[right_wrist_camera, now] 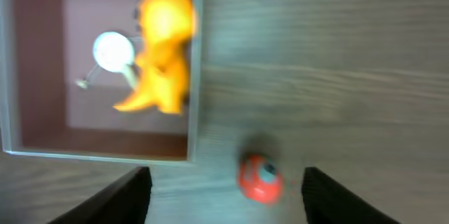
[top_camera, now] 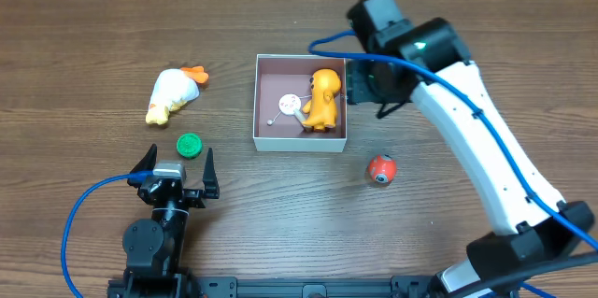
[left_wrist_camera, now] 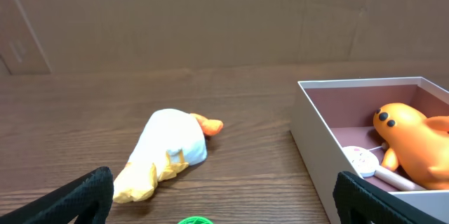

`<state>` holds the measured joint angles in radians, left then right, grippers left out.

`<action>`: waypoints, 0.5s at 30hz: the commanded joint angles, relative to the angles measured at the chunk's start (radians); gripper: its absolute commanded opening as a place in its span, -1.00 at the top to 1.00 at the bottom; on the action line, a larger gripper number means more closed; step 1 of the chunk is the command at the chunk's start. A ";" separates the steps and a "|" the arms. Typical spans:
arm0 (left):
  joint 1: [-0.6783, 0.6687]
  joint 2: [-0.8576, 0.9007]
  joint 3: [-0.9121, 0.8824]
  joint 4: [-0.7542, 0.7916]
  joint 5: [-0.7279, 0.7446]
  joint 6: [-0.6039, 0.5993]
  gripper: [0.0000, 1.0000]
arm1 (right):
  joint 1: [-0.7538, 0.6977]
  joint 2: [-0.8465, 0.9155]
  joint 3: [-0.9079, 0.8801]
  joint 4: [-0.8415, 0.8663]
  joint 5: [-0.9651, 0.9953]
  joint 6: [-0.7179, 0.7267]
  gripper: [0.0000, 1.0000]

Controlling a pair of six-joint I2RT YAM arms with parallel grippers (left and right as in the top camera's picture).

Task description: Pack container

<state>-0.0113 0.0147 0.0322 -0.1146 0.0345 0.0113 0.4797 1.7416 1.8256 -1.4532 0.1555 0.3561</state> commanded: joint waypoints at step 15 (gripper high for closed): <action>0.007 -0.010 -0.008 0.003 0.014 0.019 -1.00 | -0.032 -0.015 -0.291 0.119 0.054 0.159 -1.00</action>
<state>-0.0113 0.0147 0.0322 -0.1146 0.0345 0.0113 0.4530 1.7439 1.5719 -1.3437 0.1905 0.4717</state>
